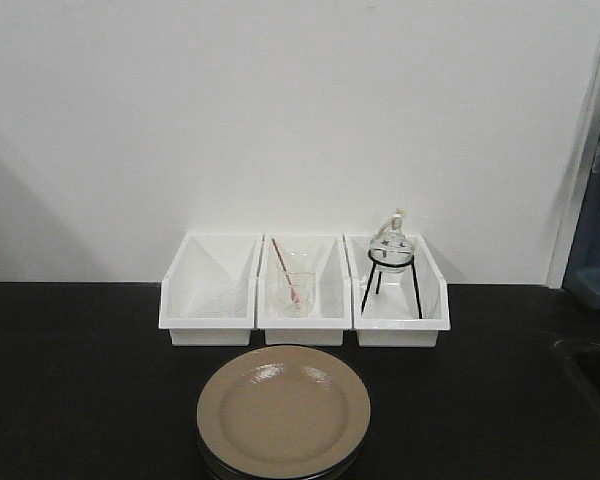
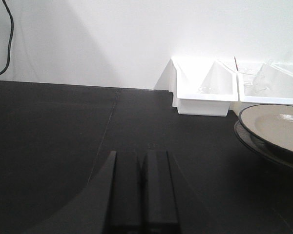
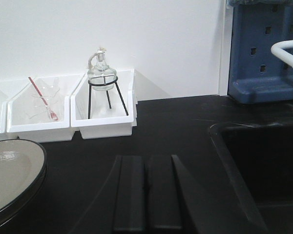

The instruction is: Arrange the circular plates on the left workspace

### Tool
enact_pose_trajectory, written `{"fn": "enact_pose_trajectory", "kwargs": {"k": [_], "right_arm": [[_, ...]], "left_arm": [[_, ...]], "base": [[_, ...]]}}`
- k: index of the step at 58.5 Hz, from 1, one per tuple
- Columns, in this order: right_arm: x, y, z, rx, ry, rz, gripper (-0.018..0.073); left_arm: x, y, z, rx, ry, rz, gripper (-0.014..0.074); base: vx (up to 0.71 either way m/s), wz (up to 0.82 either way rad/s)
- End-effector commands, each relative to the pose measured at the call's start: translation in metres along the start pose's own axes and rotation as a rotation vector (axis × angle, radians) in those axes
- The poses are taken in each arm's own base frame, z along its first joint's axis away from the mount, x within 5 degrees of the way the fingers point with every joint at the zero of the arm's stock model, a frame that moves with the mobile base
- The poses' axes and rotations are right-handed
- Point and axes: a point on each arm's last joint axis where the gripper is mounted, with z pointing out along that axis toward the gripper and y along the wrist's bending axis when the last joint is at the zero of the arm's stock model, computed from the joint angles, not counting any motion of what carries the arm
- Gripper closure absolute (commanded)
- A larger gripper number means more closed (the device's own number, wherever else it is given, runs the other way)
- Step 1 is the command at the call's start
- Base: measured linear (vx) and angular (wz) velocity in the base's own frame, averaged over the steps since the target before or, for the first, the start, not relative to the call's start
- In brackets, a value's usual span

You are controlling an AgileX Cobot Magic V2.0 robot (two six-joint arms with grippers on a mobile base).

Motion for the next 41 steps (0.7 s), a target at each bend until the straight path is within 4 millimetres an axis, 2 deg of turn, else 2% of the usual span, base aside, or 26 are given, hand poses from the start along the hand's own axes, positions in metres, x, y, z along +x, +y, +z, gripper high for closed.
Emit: {"fn": "enact_pose_trajectory", "kwargs": {"k": [1,34,41], "right_arm": [[-0.015,0.0,-0.001,0.016,-0.076,-0.009,0.0559],[-0.014,0.002,-0.001,-0.004,-0.069,-0.015,0.0559],[-0.001,0.002,-0.005,-0.015,-0.036,-0.05,0.0559]], "left_arm": [[-0.005,0.001,-0.001,-0.005,-0.093,-0.011,0.0594],[-0.005,0.001,-0.001,-0.005,-0.093,-0.01,0.0594],[-0.005,0.001,-0.001,-0.005,-0.093,-0.01,0.0594]], "base": [[0.0,0.0],[0.0,0.0],[0.0,0.0]]}}
